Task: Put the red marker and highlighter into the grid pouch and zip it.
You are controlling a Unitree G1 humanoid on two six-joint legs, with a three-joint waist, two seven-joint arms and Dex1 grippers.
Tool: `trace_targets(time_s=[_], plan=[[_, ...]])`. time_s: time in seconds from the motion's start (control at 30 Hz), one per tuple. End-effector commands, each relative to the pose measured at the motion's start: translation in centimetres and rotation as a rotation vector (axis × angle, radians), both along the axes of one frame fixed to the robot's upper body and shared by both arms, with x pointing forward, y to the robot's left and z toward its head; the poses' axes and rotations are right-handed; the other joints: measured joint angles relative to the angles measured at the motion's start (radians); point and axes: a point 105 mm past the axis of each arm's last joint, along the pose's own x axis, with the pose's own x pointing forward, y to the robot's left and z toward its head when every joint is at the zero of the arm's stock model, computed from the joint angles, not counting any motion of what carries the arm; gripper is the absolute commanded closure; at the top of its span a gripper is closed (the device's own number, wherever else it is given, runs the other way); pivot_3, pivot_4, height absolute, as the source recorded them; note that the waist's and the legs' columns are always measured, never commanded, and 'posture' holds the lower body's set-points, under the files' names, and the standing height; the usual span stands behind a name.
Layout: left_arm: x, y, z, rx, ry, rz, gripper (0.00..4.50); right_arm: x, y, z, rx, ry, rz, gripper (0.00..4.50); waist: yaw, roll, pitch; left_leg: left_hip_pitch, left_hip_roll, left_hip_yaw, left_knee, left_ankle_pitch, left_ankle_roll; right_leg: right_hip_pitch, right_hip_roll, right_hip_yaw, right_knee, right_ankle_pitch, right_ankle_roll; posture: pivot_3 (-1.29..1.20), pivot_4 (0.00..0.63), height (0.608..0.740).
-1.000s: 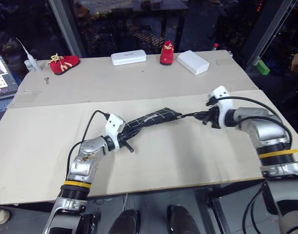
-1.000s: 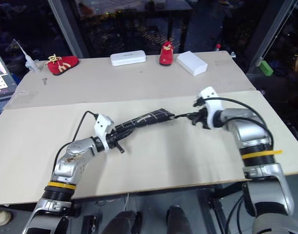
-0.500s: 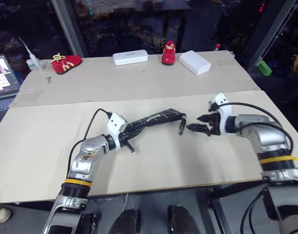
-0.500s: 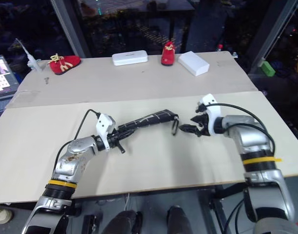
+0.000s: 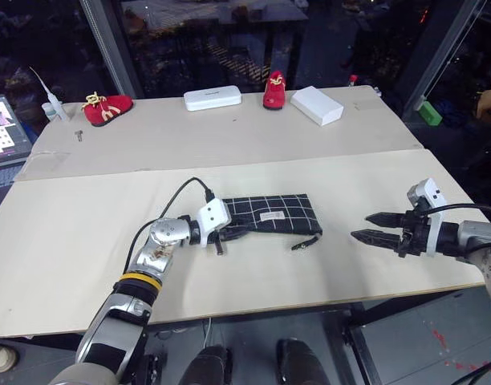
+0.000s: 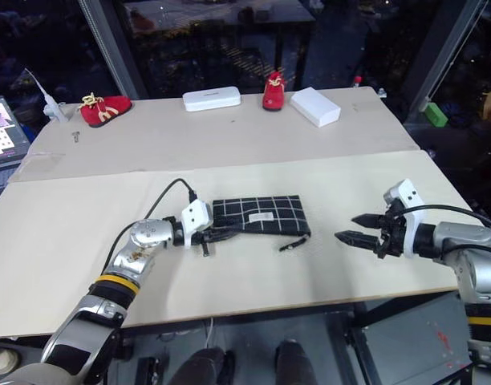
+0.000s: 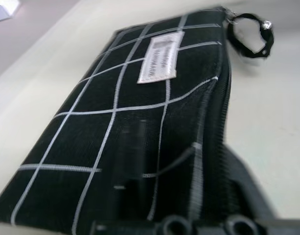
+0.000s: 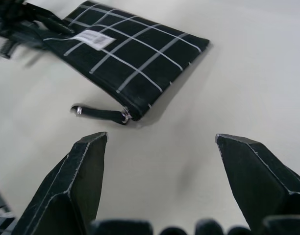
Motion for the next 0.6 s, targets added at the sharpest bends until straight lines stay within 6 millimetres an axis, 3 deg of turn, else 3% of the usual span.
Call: trace_targets(time_s=[0.03, 0.17, 0.4, 0.5, 0.6], plan=[[-1.3, -1.1, 2.5, -0.102, -0.004, -0.061, 1.45, 0.4, -0.3, 1.2, -0.032, -0.067, -0.006, 0.55, 0.000, 0.000, 0.000, -0.001, 0.000, 0.000, 0.001, -0.001, 0.001, 0.000, 0.000, 0.000, -0.001, 0.000, 0.000, 0.00, 0.150, 0.740], [-2.0, -0.1, 4.8, -0.270, 0.074, 0.078, 1.45, 1.1, -1.2, 1.8, -0.029, -0.086, -0.042, 0.55, -0.002, 0.000, 0.000, -0.002, 0.000, 0.001, 0.004, -0.004, 0.005, 0.000, -0.001, 0.002, -0.002, 0.001, 0.001, 0.00, 0.150, 0.740], [-2.1, 5.6, 6.3, -0.423, 0.177, 0.449, 1.45, 1.7, -2.0, 2.1, 0.034, -0.124, -0.085, 0.55, -0.002, 0.000, 0.000, 0.000, 0.002, 0.001, 0.006, -0.005, 0.005, 0.002, 0.001, 0.001, -0.001, 0.001, 0.002, 0.00, 0.150, 0.740], [-2.3, 10.9, 5.9, -0.466, 0.163, 0.687, 1.45, 2.4, -2.8, 1.4, 0.079, -0.125, -0.148, 0.55, -0.004, 0.001, 0.000, 0.001, 0.002, 0.001, 0.006, -0.005, 0.005, 0.002, 0.001, 0.002, -0.002, 0.001, 0.002, 0.00, 0.150, 0.740], [-2.8, 14.7, 4.9, -0.505, 0.185, 0.842, 1.45, 2.8, -3.0, 0.3, 0.085, -0.109, -0.177, 0.55, -0.002, 0.001, 0.000, 0.002, 0.003, 0.002, 0.006, -0.005, 0.004, 0.002, 0.002, 0.002, -0.002, 0.002, 0.001, 0.00, 0.150, 0.740]])
